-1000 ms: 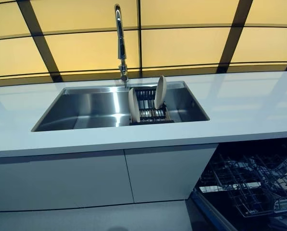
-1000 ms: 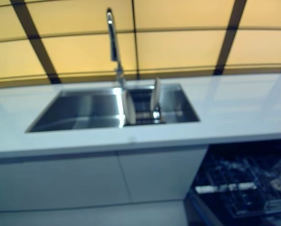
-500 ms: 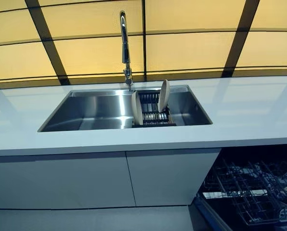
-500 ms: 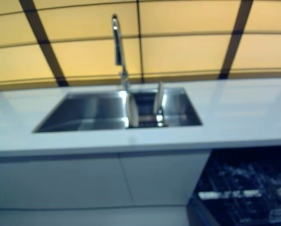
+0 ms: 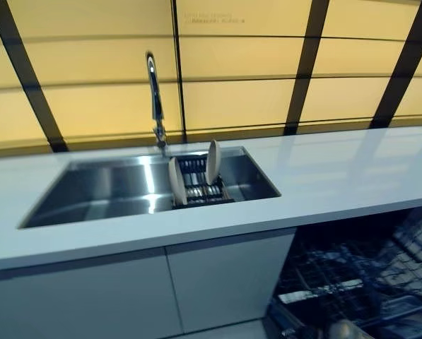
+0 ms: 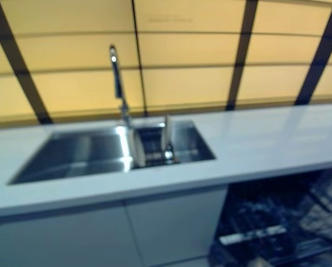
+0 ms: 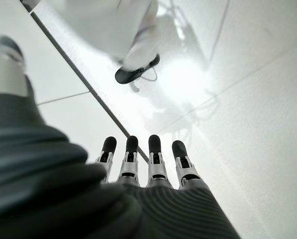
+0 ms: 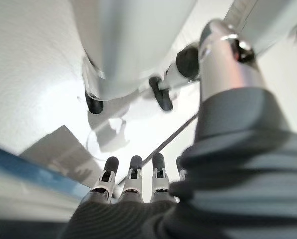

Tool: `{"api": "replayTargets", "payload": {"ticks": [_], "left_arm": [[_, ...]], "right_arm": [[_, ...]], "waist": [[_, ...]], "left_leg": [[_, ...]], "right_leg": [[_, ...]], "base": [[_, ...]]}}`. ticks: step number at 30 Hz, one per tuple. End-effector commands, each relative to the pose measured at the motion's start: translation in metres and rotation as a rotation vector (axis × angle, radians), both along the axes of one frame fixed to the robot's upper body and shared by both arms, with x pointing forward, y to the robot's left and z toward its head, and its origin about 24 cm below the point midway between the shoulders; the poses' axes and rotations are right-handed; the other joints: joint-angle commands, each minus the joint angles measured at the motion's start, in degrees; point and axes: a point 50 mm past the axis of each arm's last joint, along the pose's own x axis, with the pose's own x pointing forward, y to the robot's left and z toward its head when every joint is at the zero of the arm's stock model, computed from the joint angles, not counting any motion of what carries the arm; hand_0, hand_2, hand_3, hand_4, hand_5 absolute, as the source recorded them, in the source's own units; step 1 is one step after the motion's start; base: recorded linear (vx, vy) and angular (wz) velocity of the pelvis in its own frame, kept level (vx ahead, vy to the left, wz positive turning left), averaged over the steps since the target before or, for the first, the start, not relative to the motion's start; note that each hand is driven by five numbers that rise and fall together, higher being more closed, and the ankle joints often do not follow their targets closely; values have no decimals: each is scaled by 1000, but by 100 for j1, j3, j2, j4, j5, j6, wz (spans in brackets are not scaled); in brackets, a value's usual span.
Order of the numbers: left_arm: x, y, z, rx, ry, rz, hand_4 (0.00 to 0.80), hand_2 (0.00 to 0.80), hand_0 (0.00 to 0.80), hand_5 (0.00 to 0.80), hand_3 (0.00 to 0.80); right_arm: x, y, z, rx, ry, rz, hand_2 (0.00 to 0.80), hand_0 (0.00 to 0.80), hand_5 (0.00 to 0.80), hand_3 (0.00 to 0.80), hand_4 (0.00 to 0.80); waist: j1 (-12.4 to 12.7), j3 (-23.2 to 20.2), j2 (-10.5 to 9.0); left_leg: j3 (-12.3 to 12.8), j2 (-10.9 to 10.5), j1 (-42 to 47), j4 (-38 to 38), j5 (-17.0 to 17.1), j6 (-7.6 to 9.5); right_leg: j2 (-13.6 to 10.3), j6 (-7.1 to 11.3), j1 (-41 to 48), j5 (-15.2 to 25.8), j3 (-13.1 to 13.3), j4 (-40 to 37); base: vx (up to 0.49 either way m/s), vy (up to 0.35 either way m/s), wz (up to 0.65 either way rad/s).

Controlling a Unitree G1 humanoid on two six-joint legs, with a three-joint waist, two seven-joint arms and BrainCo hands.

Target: Take plates into dishwasher

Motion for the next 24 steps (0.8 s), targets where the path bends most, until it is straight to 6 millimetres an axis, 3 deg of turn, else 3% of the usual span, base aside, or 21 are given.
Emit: {"api": "replayTargets", "payload": {"ticks": [1,5,14,18,24], "left_arm": [[-7,10,2,27,-6,31,0,0,0,0,0],[-20,14,-1,21,8,59,0,0,0,0,0],[-25,14,-2,17,2,79,0,0,0,0,0],[-22,14,-1,18,-5,68,0,0,0,0,0],[-26,21,0,30,4,65,0,0,0,0,0]], "right_arm": [[61,0,57,90,-169,-99,0,0,0,0,0],[65,-7,71,78,-210,-132,0,0,0,0,0],[63,-19,66,49,-219,-172,0,0,0,0,0],[71,-15,87,146,-256,-147,0,0,0,0,0],[81,-18,133,310,-260,-98,0,0,0,0,0]], "waist": [[288,233,-51],[198,156,-39],[127,147,-29],[127,124,-12],[98,119,-18]], "left_leg": [[-19,157,819,-420,-264,14],[115,236,907,-507,-331,44],[191,346,1126,-742,-356,45],[178,331,1235,-895,-348,36],[170,323,1325,-993,-353,34]], "right_leg": [[-320,841,287,1284,390,-1149],[-320,867,255,1311,440,-1246],[-276,910,315,1323,455,-1348],[-264,921,350,1347,411,-1407],[-272,935,335,1349,386,-1378]], "base": [[54,83,40],[10,6,32],[9,-17,1],[11,1,-2],[0,0,0]]}}
